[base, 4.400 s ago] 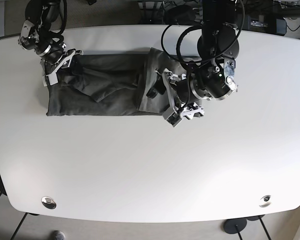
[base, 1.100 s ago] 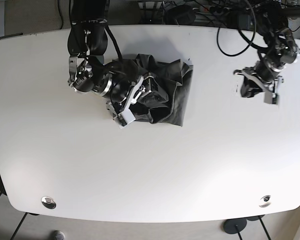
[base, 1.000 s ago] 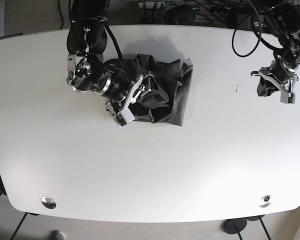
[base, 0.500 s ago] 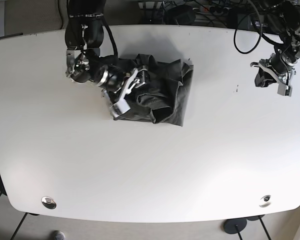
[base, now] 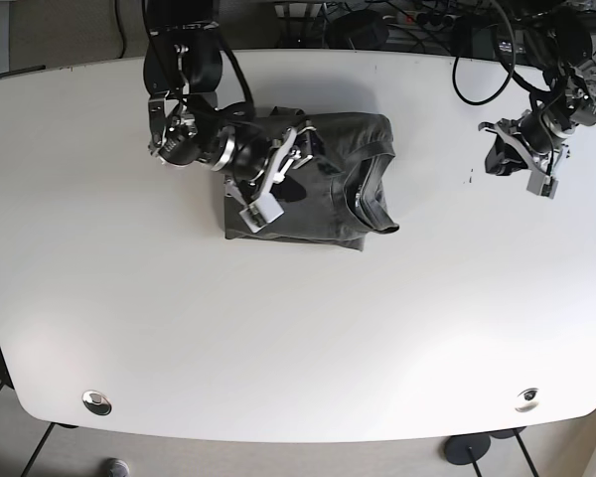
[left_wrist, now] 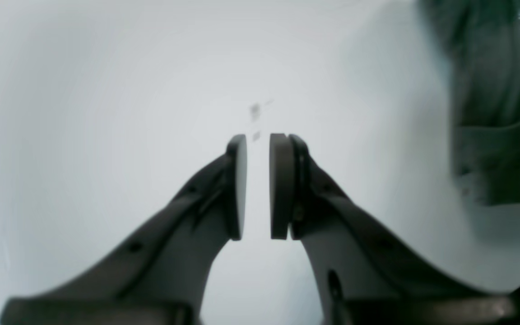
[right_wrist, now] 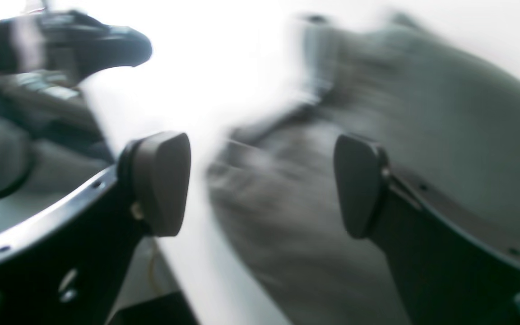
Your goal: Fold the T-shirt properly
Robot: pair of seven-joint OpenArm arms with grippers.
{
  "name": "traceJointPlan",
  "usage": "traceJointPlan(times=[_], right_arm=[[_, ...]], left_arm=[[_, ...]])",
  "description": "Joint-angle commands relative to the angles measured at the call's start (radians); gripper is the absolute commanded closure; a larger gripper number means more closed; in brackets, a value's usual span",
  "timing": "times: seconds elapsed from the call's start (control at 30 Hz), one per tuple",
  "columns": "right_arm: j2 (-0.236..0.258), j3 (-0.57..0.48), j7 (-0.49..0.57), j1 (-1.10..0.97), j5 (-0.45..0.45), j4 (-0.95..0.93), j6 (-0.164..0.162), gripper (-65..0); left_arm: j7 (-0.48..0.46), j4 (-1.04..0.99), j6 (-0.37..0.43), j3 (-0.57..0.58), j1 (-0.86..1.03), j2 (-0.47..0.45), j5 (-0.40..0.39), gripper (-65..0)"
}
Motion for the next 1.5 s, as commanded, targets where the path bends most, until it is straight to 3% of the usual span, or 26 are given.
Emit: traceJointPlan(times=[0.03,0.2,0.27,0.33,0.37,0.43,0.6,0.73,0.93,1.23,1.37,1.5], right_arm=[[-0.003,0.058,0.022,0.024,0.03,0.022,0.009,-47.2],[-0.003,0.23,0.024,0.113,-0.012,-0.052,0.009,-45.2],[0.001,0.261,0.024,0.176,-0.056,-0.131,0.009,-35.2],[0.012,0.272,0.077,0.26,-0.121,-0.273,0.014,-16.2],[0.023,0.269,0.114,0.279,-0.142,-0.314,0.011,-10.0],[0.031,0.252,0.18,0.312,-0.187,-0.397,0.011,-2.4],[0.072,0.158,0.373,0.338,-0.316,-0.521,0.014,-2.4],[0.083,0.16,0.444,0.3,-0.383,-0.535,0.02,-2.4],[0.146,0.16,0.49,0.232,-0.359,-0.532,0.022,-2.4],[0.166,0.154,0.49,0.059,-0.36,-0.348,0.022,-2.4],[0.17,0.034,0.49,0.004,-0.369,-0.274,0.012,-2.4],[0.164,-0.063,0.487,-0.038,-0.369,-0.207,0.009,-2.4]], left_arm=[[-0.023,0.087,-0.005,0.051,-0.007,-0.018,-0.024,-7.5],[-0.023,0.153,0.001,0.304,-0.01,0.022,-0.024,-7.5],[-0.023,0.152,0.001,0.381,-0.041,0.053,-0.024,-7.5],[-0.023,0.124,0.022,0.499,-0.056,0.097,0.011,-7.5],[-0.023,0.122,0.041,0.528,-0.056,0.117,0.04,-7.5],[-0.023,0.122,0.062,0.56,-0.056,0.163,0.1,-7.2],[-0.025,0.092,0.064,0.603,-0.033,0.188,0.228,-6.9],[-0.025,0.004,0.064,0.6,-0.059,0.178,0.283,-6.9],[-0.025,-0.148,0.064,0.605,-0.213,0.145,0.3,-6.9],[-0.025,-0.375,0.065,0.609,-0.558,0.148,0.301,-7.5],[-0.019,-0.306,0.065,0.609,-0.589,0.145,0.301,-8.2],[0.086,-0.092,0.07,0.608,-0.557,0.145,0.301,-20.6]])
